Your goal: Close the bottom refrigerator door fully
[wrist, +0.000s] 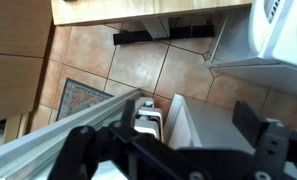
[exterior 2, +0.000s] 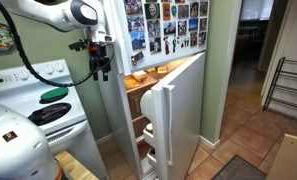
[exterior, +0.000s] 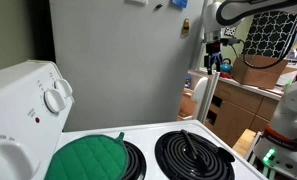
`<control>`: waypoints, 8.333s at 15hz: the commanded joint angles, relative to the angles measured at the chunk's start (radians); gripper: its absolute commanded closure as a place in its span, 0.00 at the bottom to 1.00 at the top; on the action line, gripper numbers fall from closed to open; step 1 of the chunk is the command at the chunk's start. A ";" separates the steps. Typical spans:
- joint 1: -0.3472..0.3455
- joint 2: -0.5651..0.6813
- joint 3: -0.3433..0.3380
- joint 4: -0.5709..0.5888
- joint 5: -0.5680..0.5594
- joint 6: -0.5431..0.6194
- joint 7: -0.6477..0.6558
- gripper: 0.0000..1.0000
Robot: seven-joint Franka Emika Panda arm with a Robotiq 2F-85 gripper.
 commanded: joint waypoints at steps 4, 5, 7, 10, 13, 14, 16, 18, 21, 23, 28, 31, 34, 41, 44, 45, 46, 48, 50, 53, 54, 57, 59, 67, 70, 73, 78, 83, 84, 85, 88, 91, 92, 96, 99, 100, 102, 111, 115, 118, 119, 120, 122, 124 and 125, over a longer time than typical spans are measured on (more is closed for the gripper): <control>0.015 0.002 -0.013 0.002 -0.005 -0.002 0.005 0.00; 0.015 0.002 -0.013 0.002 -0.005 -0.002 0.005 0.00; 0.015 0.002 -0.013 0.002 -0.005 -0.002 0.005 0.00; 0.015 0.002 -0.013 0.002 -0.005 -0.002 0.005 0.00; 0.013 -0.068 -0.032 -0.052 -0.036 0.010 -0.036 0.00; 0.012 -0.089 -0.038 -0.070 -0.048 0.008 -0.049 0.00; 0.009 -0.140 -0.052 -0.123 -0.081 0.013 -0.074 0.00; 0.011 -0.199 -0.072 -0.184 -0.102 0.015 -0.105 0.00; -0.002 -0.280 -0.101 -0.254 -0.112 0.023 -0.117 0.00; 0.000 -0.219 -0.090 -0.199 -0.096 0.000 -0.100 0.00; -0.007 -0.277 -0.125 -0.232 -0.106 0.045 -0.139 0.00; -0.044 -0.333 -0.194 -0.263 -0.123 0.103 -0.178 0.00; -0.071 -0.369 -0.270 -0.272 -0.111 0.141 -0.263 0.00; -0.103 -0.470 -0.403 -0.346 -0.114 0.328 -0.482 0.00; -0.122 -0.426 -0.391 -0.304 -0.099 0.290 -0.443 0.00; -0.129 -0.427 -0.394 -0.307 -0.099 0.291 -0.442 0.00; -0.131 -0.427 -0.395 -0.309 -0.099 0.293 -0.442 0.00; -0.128 -0.438 -0.396 -0.317 -0.105 0.311 -0.456 0.00; -0.134 -0.445 -0.404 -0.334 -0.126 0.421 -0.473 0.00; -0.130 -0.412 -0.429 -0.337 -0.092 0.610 -0.467 0.00; -0.127 -0.391 -0.433 -0.335 -0.087 0.655 -0.467 0.00; -0.138 -0.312 -0.431 -0.331 -0.109 0.768 -0.470 0.00; -0.148 -0.250 -0.432 -0.322 -0.111 0.836 -0.463 0.00; -0.172 -0.086 -0.520 -0.309 -0.085 0.995 -0.587 0.00; -0.142 -0.081 -0.584 -0.315 -0.019 0.971 -0.668 0.00; -0.095 -0.093 -0.632 -0.313 0.083 0.924 -0.751 0.00; -0.050 -0.116 -0.683 -0.302 0.194 0.854 -0.880 0.00; -0.043 -0.145 -0.688 -0.252 0.275 0.606 -0.961 0.00; -0.043 -0.145 -0.684 -0.239 0.291 0.549 -0.976 0.00; -0.044 -0.145 -0.680 -0.233 0.309 0.506 -0.991 0.00; -0.036 -0.142 -0.656 -0.231 0.391 0.429 -1.022 0.00; -0.017 -0.143 -0.624 -0.249 0.504 0.475 -1.042 0.00; -0.016 -0.147 -0.607 -0.258 0.524 0.487 -1.045 0.00; -0.057 -0.167 -0.565 -0.249 0.484 0.444 -1.044 0.00; -0.093 -0.168 -0.547 -0.259 0.444 0.470 -1.007 0.00; -0.081 -0.166 -0.550 -0.259 0.469 0.454 -1.006 0.00; -0.054 -0.161 -0.546 -0.264 0.515 0.435 -1.009 0.00; -0.057 -0.082 -0.527 -0.271 0.596 0.410 -1.025 0.00; -0.067 -0.033 -0.526 -0.262 0.614 0.402 -1.004 0.00; -0.061 0.051 -0.587 -0.235 0.694 0.344 -1.071 0.00; -0.062 0.078 -0.609 -0.224 0.731 0.309 -1.105 0.00; -0.066 0.105 -0.625 -0.215 0.776 0.275 -1.138 0.00; -0.089 0.162 -0.647 -0.194 0.859 0.192 -1.207 0.00; -0.128 0.227 -0.654 -0.173 0.922 0.108 -1.259 0.00; -0.149 0.261 -0.650 -0.162 0.947 0.071 -1.268 0.00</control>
